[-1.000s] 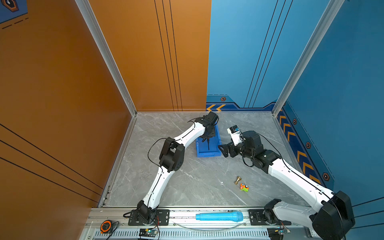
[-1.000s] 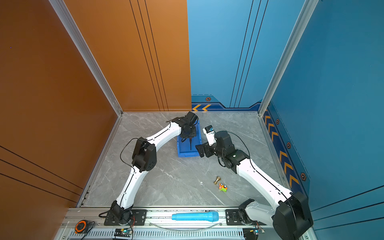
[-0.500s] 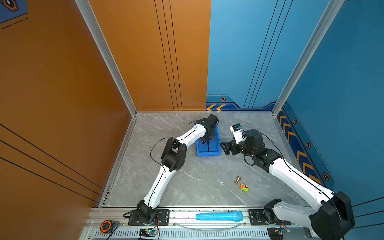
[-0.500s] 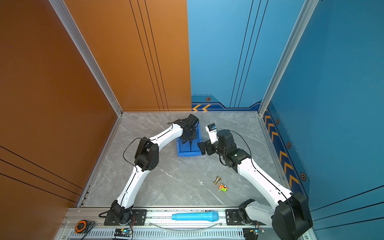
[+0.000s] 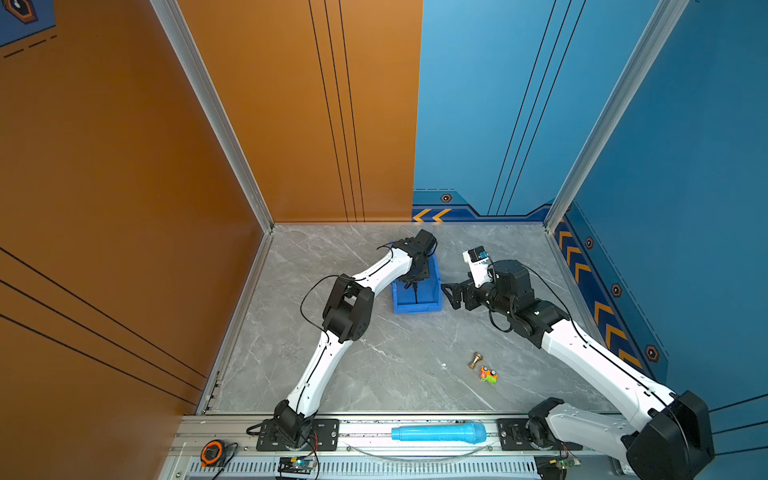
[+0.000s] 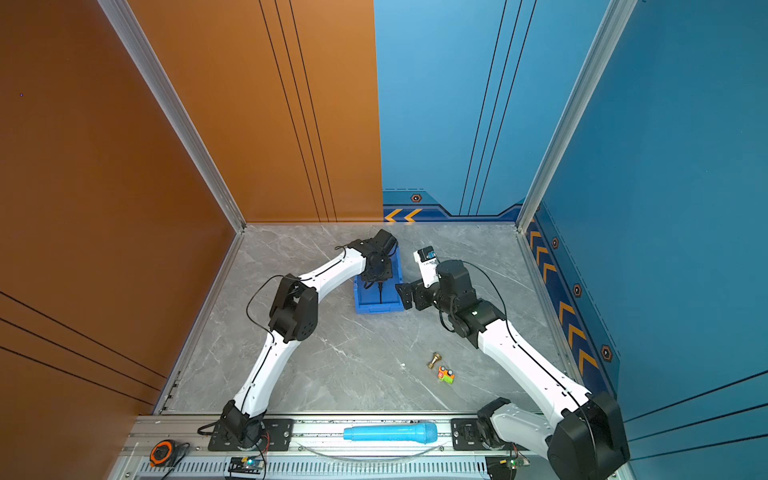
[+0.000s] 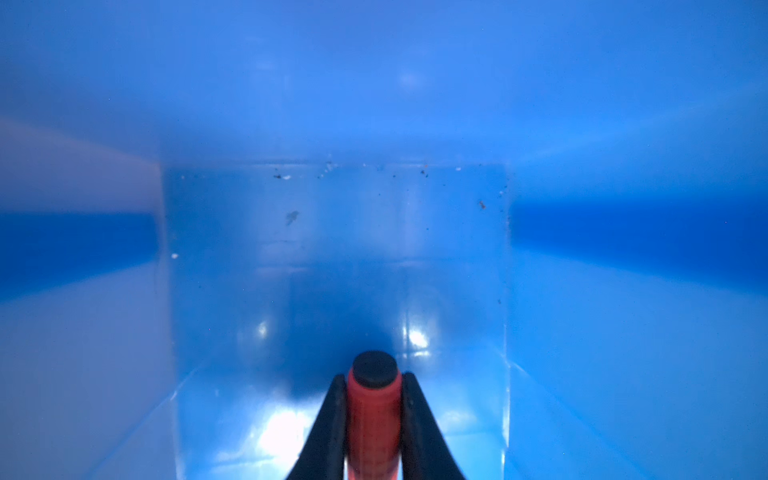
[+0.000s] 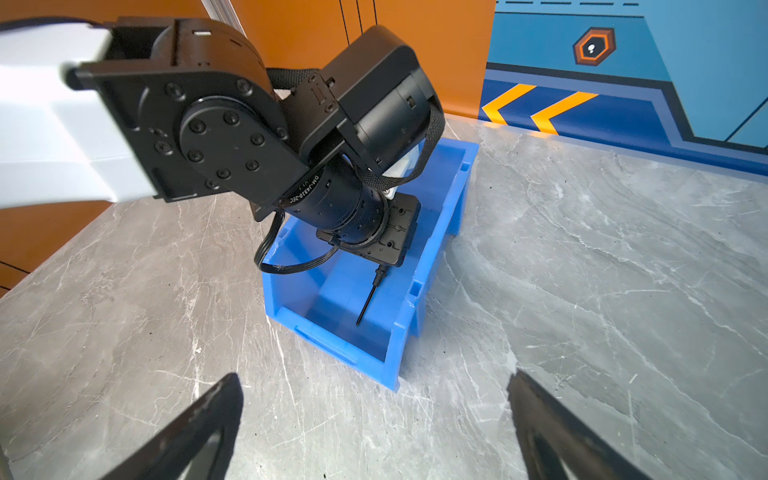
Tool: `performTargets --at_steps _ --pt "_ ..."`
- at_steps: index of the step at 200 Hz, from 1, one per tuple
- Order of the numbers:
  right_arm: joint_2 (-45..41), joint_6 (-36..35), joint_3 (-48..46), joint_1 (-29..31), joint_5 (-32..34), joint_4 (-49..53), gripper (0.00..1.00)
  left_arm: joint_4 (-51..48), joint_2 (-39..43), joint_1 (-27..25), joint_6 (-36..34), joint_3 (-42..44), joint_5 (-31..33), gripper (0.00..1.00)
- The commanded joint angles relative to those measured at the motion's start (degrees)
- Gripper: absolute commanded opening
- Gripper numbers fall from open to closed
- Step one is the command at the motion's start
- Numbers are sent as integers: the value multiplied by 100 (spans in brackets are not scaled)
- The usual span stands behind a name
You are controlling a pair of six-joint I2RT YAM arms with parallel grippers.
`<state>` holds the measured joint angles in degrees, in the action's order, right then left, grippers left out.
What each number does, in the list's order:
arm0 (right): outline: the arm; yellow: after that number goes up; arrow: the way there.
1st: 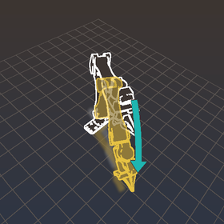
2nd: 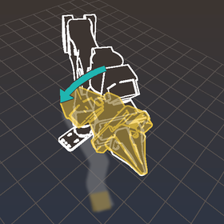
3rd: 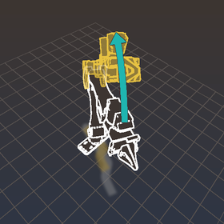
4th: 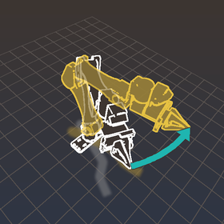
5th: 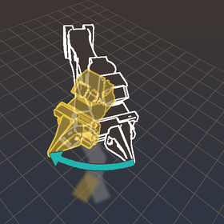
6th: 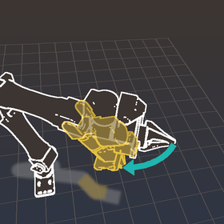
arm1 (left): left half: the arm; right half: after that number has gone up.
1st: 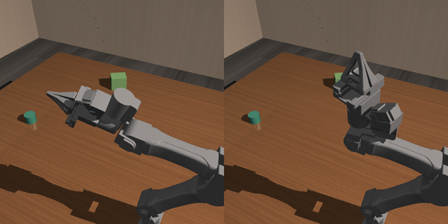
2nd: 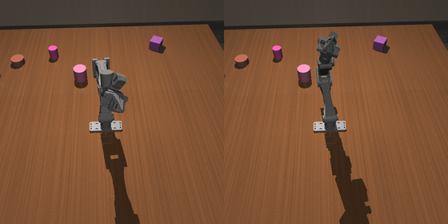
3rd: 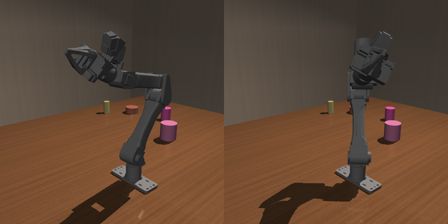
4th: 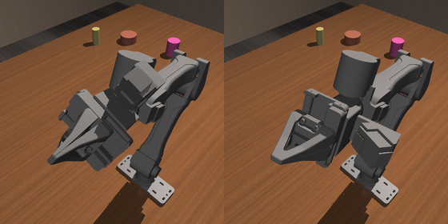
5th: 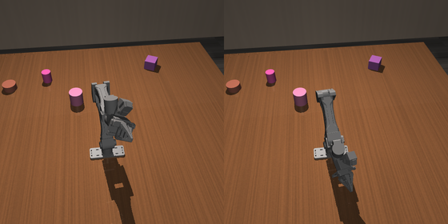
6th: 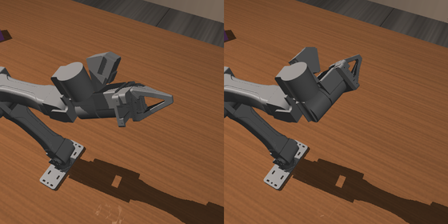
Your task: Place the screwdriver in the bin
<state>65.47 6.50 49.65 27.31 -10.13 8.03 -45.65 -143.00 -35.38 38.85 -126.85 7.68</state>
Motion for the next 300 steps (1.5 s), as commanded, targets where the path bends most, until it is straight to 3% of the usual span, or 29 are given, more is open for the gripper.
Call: performTargets --at_steps 1,79,91,116,195,228,269,300 --pt "-178 151 -117 -37 206 -65 100 -110 -145 -55 26 111 213 16" --pt "-421 176 -197 -33 404 49 100 -105 -120 -46 -32 91 209 38" --pt "-446 185 -201 -39 427 35 100 -115 -18 -39 -70 126 196 46" --pt "-464 217 -260 -51 501 -62 100 -111 341 -11 -97 370 209 59" --pt "-829 337 -462 -129 900 144 100 -155 1948 -346 -214 1389 260 73" --pt "-1208 300 -548 -145 1086 273 100 -151 2840 -623 -96 2067 515 100" --pt "-1395 411 -675 -179 1337 495 100 -137 4247 -1038 -626 3184 1104 98" --pt "-1545 567 -700 -221 1684 761 100 148 5550 -1070 -977 4611 1553 98"
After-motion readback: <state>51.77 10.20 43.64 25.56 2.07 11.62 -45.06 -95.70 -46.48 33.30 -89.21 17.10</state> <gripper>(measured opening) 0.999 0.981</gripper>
